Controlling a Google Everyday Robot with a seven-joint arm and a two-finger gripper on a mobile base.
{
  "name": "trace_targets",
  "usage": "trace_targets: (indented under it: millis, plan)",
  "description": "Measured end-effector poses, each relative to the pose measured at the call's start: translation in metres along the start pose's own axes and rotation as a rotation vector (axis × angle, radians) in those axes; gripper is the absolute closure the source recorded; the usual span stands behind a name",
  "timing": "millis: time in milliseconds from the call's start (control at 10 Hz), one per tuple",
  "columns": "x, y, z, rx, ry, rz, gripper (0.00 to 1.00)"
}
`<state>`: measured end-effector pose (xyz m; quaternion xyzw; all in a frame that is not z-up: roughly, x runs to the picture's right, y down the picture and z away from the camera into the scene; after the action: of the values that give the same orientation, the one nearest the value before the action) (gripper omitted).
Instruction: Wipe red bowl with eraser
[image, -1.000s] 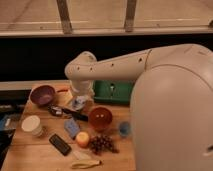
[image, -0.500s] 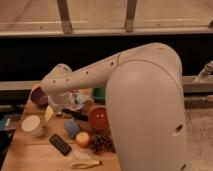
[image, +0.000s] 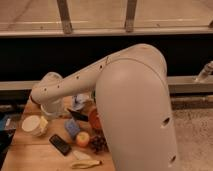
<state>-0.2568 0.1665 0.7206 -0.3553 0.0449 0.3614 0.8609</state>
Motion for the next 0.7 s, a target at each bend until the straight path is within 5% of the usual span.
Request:
trace_targets:
  millis: [300,700]
  plan:
    - [-0.007,-0.005,0.0,-0.008,-0.014,-0.022,0.2]
    - [-0.009,0.014,0.05,-0.094,0.04,-0.054,0.2]
